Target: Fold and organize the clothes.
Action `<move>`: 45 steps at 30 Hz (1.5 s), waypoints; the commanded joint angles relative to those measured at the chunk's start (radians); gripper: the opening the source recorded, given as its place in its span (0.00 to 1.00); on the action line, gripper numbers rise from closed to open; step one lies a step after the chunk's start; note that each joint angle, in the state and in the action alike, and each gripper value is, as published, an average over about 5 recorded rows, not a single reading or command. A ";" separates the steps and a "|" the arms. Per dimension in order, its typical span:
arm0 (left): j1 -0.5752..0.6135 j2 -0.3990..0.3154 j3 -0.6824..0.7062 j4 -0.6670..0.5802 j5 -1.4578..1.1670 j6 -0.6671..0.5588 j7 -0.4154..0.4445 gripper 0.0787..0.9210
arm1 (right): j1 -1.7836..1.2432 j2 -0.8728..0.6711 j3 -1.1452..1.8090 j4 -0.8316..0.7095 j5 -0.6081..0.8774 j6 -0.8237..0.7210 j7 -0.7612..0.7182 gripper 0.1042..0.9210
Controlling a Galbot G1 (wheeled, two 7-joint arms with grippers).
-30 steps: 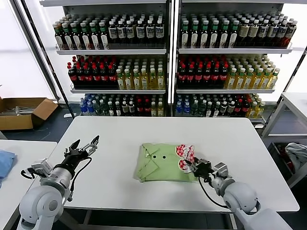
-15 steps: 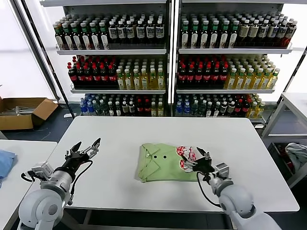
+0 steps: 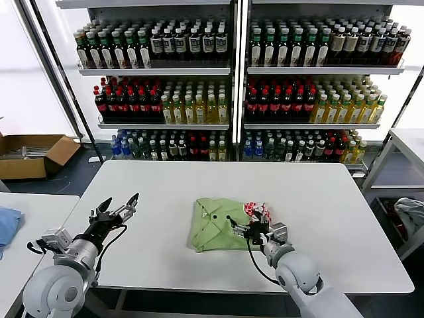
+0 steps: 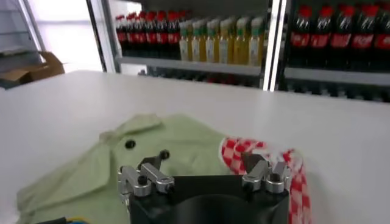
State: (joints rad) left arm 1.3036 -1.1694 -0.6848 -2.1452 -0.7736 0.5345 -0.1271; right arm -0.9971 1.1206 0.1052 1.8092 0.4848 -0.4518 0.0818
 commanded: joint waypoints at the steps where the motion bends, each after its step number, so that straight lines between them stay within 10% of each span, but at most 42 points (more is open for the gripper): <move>1: 0.022 0.029 -0.027 -0.008 0.045 -0.035 0.066 0.88 | -0.208 -0.022 0.299 0.295 -0.060 0.156 -0.007 0.88; 16: 0.129 0.016 -0.103 -0.024 0.185 -0.136 0.180 0.88 | -0.637 0.101 0.742 0.364 -0.059 0.326 -0.206 0.88; 45: 0.183 -0.014 -0.135 -0.022 0.209 -0.179 0.222 0.88 | -0.600 0.090 0.627 0.307 -0.120 0.348 -0.222 0.88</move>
State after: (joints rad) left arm 1.4750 -1.1788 -0.8156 -2.1708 -0.5822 0.3691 0.0770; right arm -1.5841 1.2099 0.7393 2.1211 0.3756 -0.1166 -0.1258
